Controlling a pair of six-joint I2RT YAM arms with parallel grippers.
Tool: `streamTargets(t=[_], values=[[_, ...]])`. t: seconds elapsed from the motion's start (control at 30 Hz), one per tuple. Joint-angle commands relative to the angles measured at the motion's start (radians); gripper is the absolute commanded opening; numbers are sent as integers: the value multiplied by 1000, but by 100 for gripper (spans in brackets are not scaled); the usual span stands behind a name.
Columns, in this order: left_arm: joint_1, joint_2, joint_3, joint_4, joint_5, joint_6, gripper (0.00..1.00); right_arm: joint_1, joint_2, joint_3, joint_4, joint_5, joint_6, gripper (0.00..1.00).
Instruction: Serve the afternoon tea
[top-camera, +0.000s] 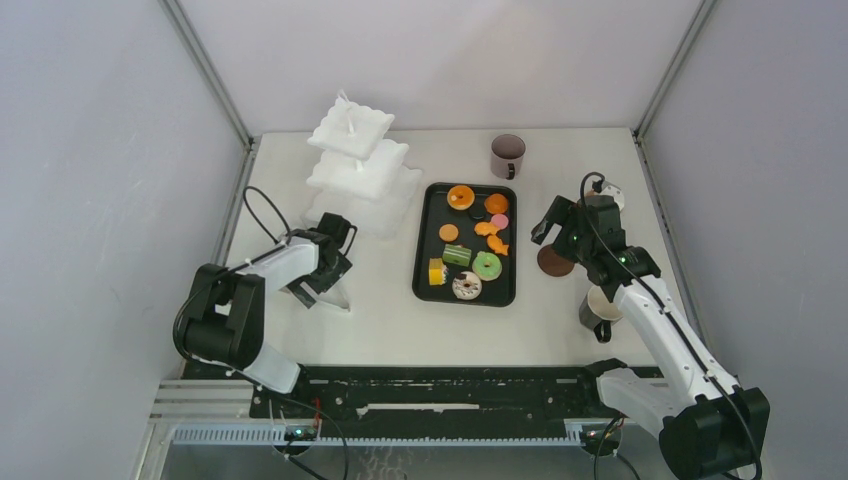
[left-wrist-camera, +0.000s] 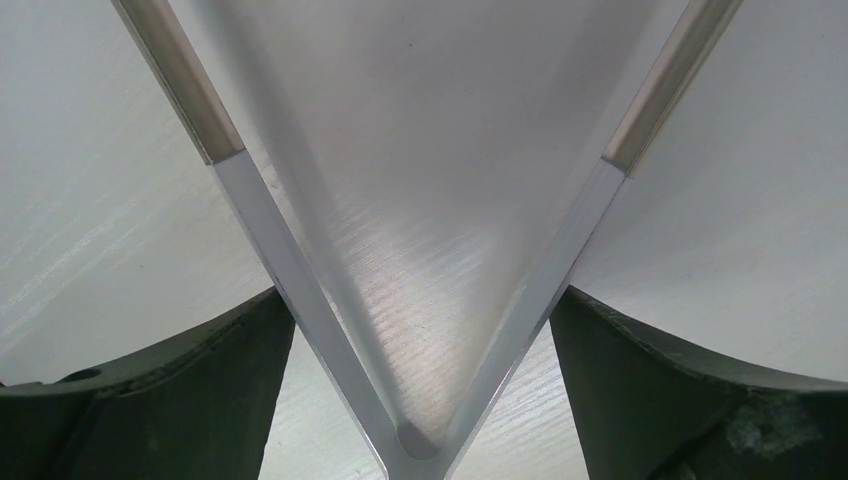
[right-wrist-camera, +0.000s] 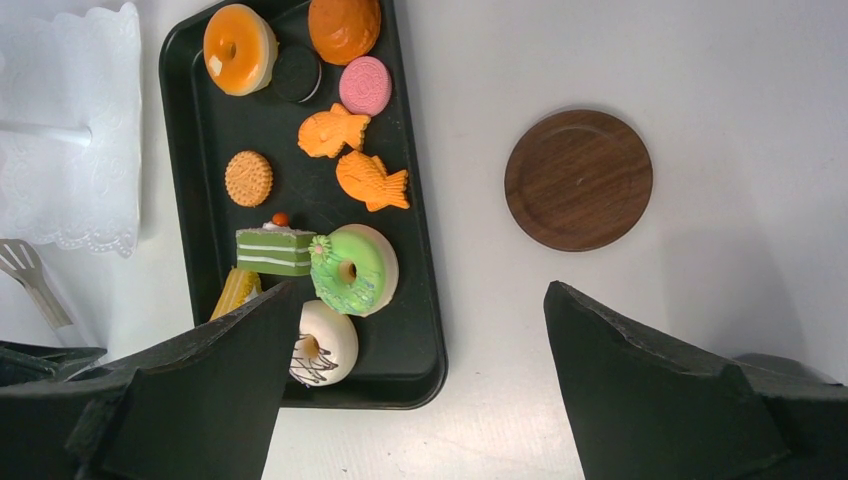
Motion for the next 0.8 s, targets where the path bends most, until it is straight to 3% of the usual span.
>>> streamTargets(t=[0.0, 0.77], values=[[5, 14, 44, -6, 18, 15, 99, -6, -3, 2, 31, 0, 3, 99], [5, -1, 31, -4, 24, 4, 86, -6, -8, -8, 26, 7, 6, 99]])
